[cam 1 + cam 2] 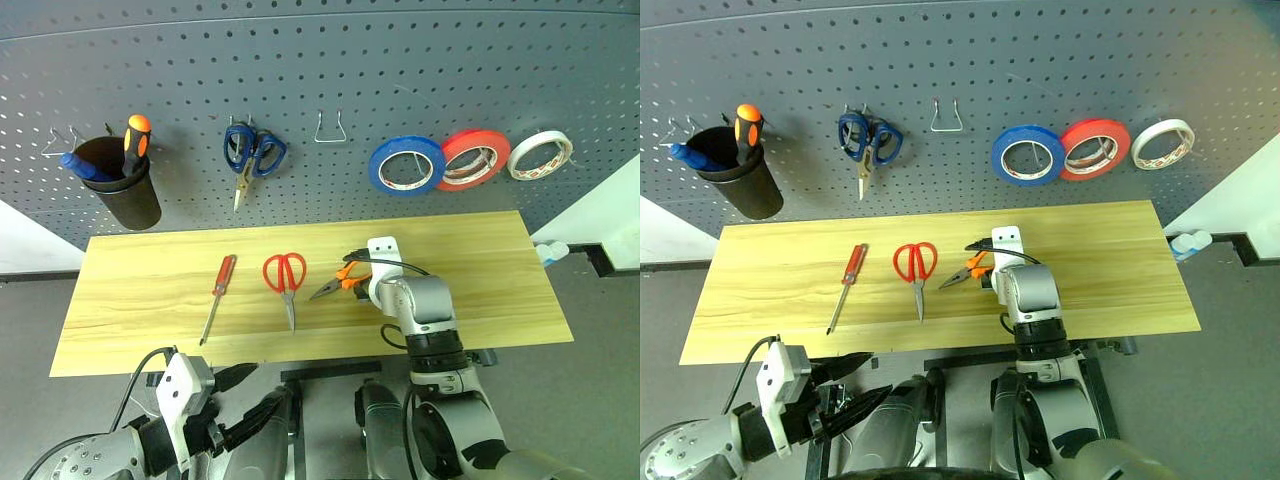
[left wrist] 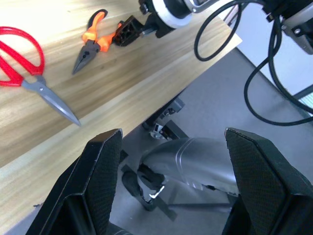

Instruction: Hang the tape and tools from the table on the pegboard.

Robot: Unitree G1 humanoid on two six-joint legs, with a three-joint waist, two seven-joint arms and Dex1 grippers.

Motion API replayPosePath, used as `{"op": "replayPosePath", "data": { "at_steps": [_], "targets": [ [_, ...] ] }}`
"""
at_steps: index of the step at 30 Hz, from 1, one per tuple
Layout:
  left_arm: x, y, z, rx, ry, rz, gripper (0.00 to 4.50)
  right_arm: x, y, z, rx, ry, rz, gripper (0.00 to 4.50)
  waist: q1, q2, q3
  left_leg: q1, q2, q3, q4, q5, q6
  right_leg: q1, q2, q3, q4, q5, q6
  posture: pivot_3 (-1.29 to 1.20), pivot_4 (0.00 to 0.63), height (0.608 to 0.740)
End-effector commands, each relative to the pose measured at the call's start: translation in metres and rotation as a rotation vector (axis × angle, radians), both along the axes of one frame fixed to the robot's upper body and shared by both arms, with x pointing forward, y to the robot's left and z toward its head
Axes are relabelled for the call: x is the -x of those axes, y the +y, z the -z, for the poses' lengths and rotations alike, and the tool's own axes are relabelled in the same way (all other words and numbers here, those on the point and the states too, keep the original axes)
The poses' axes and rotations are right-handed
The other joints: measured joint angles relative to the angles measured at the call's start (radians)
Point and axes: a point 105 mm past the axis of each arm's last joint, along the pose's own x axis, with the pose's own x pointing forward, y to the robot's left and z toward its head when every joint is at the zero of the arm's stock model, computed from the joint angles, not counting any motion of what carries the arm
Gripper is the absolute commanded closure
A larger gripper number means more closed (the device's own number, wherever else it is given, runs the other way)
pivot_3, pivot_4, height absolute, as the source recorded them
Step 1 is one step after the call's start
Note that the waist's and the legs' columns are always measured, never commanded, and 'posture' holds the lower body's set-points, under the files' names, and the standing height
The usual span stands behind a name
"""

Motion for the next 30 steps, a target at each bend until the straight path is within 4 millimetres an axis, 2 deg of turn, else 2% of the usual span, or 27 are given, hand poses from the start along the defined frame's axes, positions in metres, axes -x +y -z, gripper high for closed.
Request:
{"op": "replayPosePath", "data": {
  "at_steps": [1,9,19,24,30],
  "targets": [
    [0.004,-0.004,-0.006,0.011,-0.011,0.016,0.99,-0.002,0.007,-0.005,-0.004,-0.027,-0.014,0.02,0.0,0.0,0.003,0.0,0.0,0.0,0.0,0.0,0.0,0.0,0.0,0.0,0.0,0.0,0.0,-0.06,0.364,0.68],
    [0.005,-0.005,-0.006,0.016,-0.006,0.018,0.99,-0.004,0.011,-0.008,-0.007,-0.042,-0.033,0.02,0.0,-0.001,0.007,-0.003,0.0,0.0,0.0,0.0,0.0,-0.002,0.0,0.0,0.0,0.0,0.0,-0.06,0.364,0.68],
    [0.005,-0.005,-0.006,0.017,-0.004,0.018,0.99,-0.002,-0.025,-0.003,0.061,-0.033,0.019,0.02,0.0,-0.001,0.007,-0.007,0.0,0.0,0.0,0.0,0.0,-0.006,0.0,0.0,0.0,0.0,0.0,-0.06,0.362,0.68],
    [0.005,-0.005,-0.006,0.018,-0.004,0.02,0.99,-0.006,-0.025,-0.004,0.063,-0.043,0.017,0.02,0.0,-0.001,0.007,-0.007,0.0,0.0,0.001,0.0,0.0,-0.006,0.0,0.0,0.0,0.0,0.0,-0.06,0.363,0.68],
    [0.007,-0.005,-0.007,0.016,0.0,0.021,0.99,-0.017,-0.011,-0.013,0.047,-0.09,-0.016,0.02,0.0,-0.001,0.008,-0.007,0.0,0.0,0.001,0.0,0.0,-0.006,0.0,0.0,0.0,0.0,0.0,-0.06,0.37,0.68]
  ]
}}
